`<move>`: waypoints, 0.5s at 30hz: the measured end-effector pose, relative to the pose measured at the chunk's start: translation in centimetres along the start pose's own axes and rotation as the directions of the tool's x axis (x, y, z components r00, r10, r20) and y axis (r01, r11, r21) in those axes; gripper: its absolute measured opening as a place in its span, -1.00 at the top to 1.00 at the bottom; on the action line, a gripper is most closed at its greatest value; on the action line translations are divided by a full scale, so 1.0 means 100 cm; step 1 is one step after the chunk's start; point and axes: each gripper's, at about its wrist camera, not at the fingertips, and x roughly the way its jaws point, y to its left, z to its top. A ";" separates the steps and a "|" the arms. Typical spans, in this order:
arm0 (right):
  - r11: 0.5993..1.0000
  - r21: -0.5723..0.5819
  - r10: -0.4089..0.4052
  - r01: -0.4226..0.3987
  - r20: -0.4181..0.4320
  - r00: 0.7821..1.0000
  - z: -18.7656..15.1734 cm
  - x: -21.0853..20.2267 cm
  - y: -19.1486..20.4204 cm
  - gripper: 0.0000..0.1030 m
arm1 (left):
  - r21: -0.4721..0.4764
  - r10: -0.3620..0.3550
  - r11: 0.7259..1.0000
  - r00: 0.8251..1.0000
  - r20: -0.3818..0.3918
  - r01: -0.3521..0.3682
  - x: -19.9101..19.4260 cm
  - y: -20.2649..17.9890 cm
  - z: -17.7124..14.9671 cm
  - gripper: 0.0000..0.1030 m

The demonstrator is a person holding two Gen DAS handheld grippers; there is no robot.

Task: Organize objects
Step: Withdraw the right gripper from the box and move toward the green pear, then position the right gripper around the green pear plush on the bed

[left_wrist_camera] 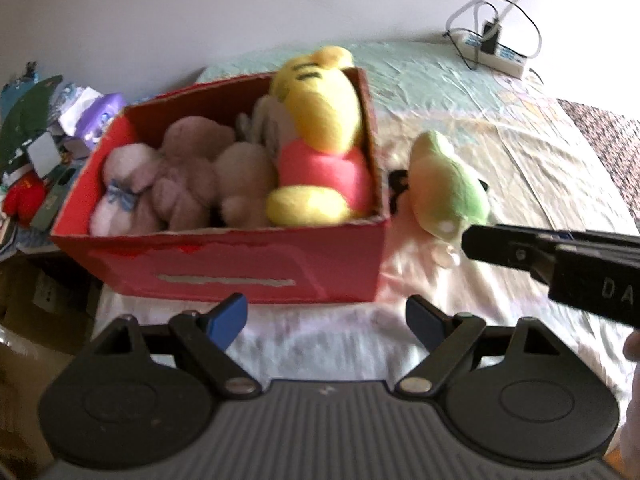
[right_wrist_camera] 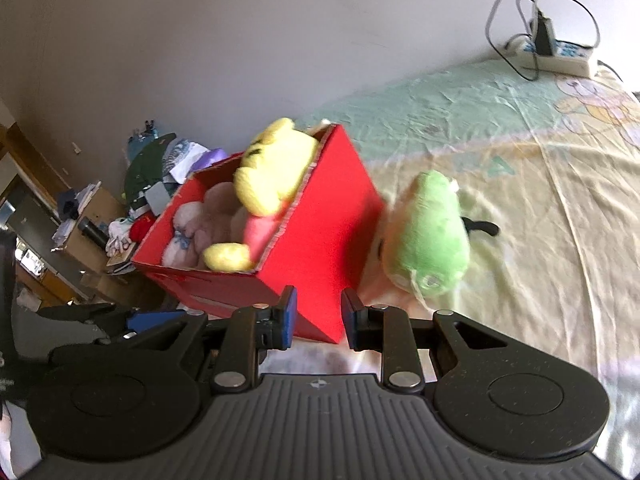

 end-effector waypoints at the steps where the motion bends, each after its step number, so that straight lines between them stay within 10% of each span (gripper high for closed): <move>1: 1.000 0.007 -0.006 0.006 -0.002 1.000 0.000 0.001 -0.003 0.49 | 0.012 -0.008 1.000 1.000 -0.003 0.008 0.001 -0.004 -0.001 -0.69; 15: 0.987 0.103 -0.126 0.127 -0.013 0.992 0.007 0.008 -0.057 0.47 | 0.158 -0.234 0.960 0.972 -0.002 0.231 0.025 -0.049 -0.005 -0.67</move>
